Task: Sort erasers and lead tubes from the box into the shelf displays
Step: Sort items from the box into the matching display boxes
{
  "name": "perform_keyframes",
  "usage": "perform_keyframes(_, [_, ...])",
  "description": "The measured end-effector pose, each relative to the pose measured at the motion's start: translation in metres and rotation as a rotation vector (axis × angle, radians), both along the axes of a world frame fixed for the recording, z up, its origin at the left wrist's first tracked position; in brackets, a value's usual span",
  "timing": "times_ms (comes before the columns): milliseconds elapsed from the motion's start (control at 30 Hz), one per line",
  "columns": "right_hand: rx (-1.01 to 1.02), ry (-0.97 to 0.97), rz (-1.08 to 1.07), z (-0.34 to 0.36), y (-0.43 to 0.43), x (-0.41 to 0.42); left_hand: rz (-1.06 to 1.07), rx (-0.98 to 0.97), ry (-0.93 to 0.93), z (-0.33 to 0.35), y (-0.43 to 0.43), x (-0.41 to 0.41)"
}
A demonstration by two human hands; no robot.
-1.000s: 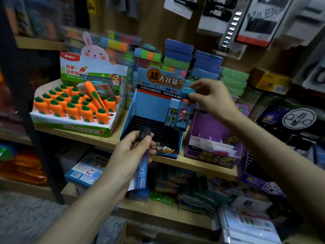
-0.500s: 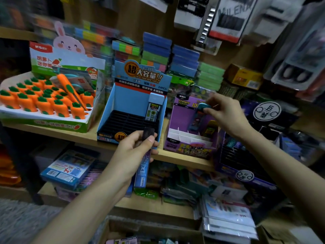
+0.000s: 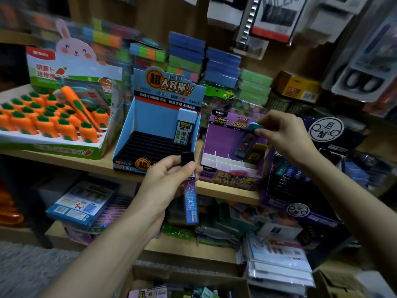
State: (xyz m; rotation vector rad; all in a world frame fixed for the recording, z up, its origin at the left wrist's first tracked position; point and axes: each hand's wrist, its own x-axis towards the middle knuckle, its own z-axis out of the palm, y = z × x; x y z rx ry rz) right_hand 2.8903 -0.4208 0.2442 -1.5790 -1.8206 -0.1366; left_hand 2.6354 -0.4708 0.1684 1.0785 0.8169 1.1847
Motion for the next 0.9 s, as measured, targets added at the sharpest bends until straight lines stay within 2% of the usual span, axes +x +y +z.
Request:
perform_keyframes(100, [-0.033,-0.015,-0.008,-0.005,0.002,0.002,-0.021,0.0,0.019,0.0,-0.001,0.005])
perform_keyframes(300, [-0.144,-0.3,-0.033,-0.019,0.006,-0.009,-0.046,0.015,0.048,0.0,-0.003,0.02])
perform_keyframes(367, [-0.115,-0.391,-0.059,-0.015,-0.003,-0.008,-0.041,0.038,0.072,0.0,-0.004,0.027])
perform_keyframes(400, [-0.07,-0.357,-0.055,-0.012,-0.013,-0.008,-0.049,0.059,0.088,0.0,-0.004,0.032])
perform_keyframes(467, [-0.052,-0.051,0.03,-0.008,-0.039,-0.015,-0.068,0.101,0.108,0.0,-0.007,0.044])
perform_keyframes(533, [-0.236,0.293,0.189,-0.011,-0.071,-0.022,-0.105,0.119,0.105,0.0,-0.009,0.061])
perform_keyframes(600, [-0.382,0.467,0.263,-0.02,-0.097,-0.025,-0.155,0.173,0.146,0.0,-0.01,0.077])
perform_keyframes(700, [-0.402,0.718,0.207,-0.034,-0.117,-0.014,-0.2,0.246,0.255,-0.001,-0.014,0.1])
perform_keyframes(800, [-0.31,0.728,0.157,-0.033,-0.121,0.01,-0.229,0.356,0.326,-0.001,-0.013,0.119])
perform_keyframes(900, [-0.116,0.721,0.081,-0.014,-0.113,0.053,-0.145,0.67,0.647,-0.006,0.001,0.128])
